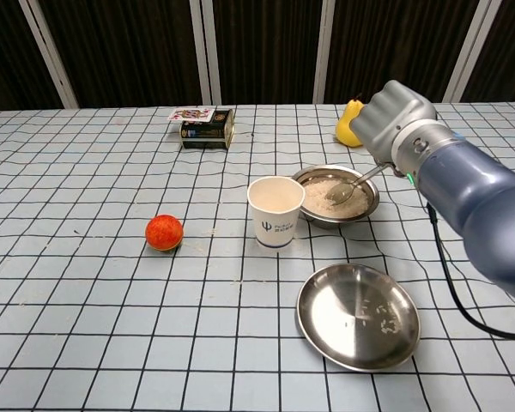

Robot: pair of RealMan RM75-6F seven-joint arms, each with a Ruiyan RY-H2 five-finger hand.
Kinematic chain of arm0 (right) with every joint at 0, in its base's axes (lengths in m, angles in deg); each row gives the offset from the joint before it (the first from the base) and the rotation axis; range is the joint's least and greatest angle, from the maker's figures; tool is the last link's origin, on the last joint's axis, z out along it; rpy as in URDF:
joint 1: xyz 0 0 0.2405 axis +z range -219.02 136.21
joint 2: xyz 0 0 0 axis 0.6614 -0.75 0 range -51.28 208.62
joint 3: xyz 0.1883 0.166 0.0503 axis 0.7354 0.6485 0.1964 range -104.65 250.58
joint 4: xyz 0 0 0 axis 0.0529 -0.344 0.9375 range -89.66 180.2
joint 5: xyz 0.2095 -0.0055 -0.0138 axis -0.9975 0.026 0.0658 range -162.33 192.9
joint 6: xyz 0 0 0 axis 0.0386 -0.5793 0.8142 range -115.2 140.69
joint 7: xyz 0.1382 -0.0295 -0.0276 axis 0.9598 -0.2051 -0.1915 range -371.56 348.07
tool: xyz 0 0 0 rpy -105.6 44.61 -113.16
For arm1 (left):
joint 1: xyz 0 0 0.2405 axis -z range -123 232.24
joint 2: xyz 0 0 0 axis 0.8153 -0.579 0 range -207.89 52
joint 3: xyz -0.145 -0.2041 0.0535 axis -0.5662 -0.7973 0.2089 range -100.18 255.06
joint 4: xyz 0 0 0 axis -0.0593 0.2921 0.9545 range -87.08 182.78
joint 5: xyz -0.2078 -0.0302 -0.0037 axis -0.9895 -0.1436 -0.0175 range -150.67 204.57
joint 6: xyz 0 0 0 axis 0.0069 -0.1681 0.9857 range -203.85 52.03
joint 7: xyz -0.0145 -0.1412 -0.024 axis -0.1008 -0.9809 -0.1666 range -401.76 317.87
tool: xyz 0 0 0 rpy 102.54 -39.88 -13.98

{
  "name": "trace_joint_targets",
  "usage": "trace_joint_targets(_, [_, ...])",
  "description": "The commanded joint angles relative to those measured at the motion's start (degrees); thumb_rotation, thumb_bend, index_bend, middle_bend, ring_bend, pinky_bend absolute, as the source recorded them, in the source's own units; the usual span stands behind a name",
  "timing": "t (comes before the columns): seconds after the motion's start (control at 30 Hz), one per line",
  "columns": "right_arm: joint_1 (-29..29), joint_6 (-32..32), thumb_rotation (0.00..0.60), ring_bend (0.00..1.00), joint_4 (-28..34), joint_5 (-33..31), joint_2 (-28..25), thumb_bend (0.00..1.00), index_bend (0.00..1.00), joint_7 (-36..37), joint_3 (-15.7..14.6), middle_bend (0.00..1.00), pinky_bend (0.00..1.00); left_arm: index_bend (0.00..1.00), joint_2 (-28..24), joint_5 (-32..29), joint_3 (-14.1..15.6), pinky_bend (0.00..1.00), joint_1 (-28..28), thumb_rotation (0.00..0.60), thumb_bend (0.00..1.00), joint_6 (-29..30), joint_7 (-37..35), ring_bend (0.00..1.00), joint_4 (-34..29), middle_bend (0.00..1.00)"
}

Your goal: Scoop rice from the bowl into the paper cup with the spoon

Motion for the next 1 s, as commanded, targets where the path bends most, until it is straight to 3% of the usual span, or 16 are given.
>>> trace_joint_targets(0.03, [-0.04,0.36,0.6,1.0,-0.38,-0.06,0.75,0.67,0.61,0.07,0.48,0.97,1.0,0.0,-0.08,-0.01,0.04,0.0,0.03,0.6,0.0,-0.1,-0.26,0.0,-0.08,0.0])
trace_joint_targets(0.5, [-0.65,2.23,0.6,1.0,-0.21,-1.66,2.8,0.67,0.62,1.07,2.89,0.97,1.0,0.0,-0.53,0.11,0.24,0.0,0.15,0.6,0.0,-0.35,-1.61,0.0,-0.09,0.0])
trace_joint_targets(1.0, [-1.99,2.66,0.6,1.0,2.84,-7.15,1.48,0.67,0.65,4.37,7.67,0.97,1.0,0.0,-0.73,-0.47,0.37,0.0,0.36,0.6,0.0,-1.18,-0.9,0.0,-0.66,0.0])
